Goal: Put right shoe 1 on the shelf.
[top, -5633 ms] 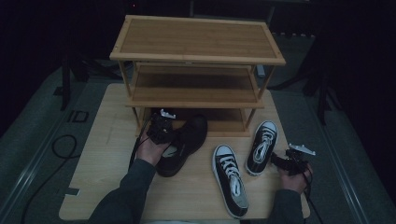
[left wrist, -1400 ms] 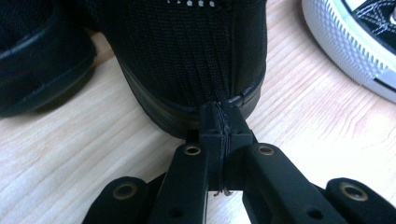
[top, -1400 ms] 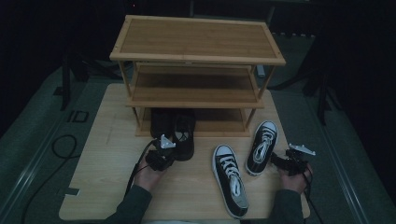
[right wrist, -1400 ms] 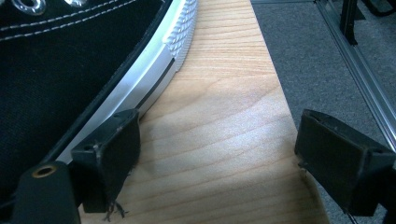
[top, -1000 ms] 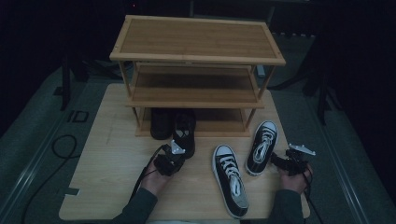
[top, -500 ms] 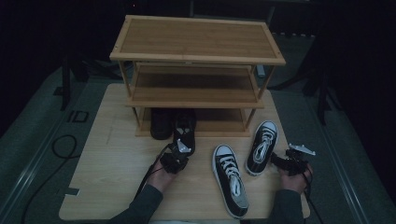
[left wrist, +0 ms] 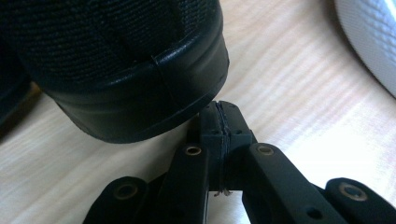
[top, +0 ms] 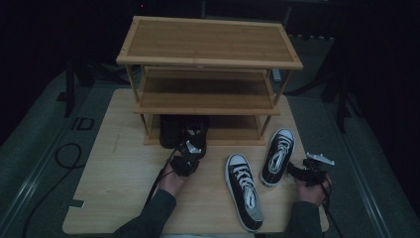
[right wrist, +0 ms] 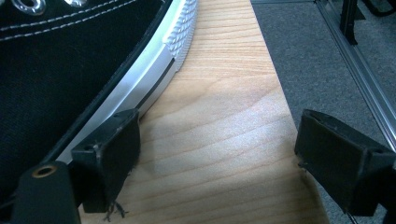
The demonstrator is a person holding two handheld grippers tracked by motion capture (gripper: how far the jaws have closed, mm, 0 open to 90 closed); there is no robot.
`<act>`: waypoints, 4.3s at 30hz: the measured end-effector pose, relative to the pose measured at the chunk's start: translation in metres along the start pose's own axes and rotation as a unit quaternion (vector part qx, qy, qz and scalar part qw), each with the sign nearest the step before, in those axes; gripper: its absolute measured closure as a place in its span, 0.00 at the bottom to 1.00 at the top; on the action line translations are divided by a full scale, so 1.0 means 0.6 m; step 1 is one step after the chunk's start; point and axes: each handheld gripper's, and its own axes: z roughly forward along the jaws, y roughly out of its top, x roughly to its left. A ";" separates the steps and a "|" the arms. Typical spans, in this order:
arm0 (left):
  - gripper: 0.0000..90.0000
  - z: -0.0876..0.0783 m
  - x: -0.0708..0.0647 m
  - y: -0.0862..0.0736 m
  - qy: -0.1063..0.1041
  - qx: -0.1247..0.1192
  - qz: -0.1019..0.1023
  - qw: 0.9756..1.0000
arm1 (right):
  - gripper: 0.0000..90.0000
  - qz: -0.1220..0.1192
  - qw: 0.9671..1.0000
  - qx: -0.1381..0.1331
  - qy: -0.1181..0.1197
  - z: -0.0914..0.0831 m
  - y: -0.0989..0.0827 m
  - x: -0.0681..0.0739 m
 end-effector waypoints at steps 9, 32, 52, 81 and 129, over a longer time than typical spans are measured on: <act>0.99 0.014 0.029 0.017 0.002 0.004 -0.024 1.000 | 0.16 0.000 1.000 0.000 0.000 0.000 0.000 0.000; 0.95 0.026 0.054 0.037 0.000 0.003 -0.053 0.999 | 0.16 0.000 1.000 0.000 0.000 0.000 0.000 0.000; 0.78 0.018 -0.014 0.060 -0.009 -0.033 0.016 0.999 | 0.16 0.000 1.000 0.000 0.000 0.000 0.000 0.000; 1.00 0.106 -0.036 0.123 0.058 -0.079 -0.009 0.995 | 0.16 0.000 1.000 0.000 0.000 0.000 0.000 0.000; 0.96 0.147 -0.035 0.143 0.079 -0.114 -0.025 0.990 | 0.52 -0.072 0.992 -0.040 0.100 -0.120 0.025 0.026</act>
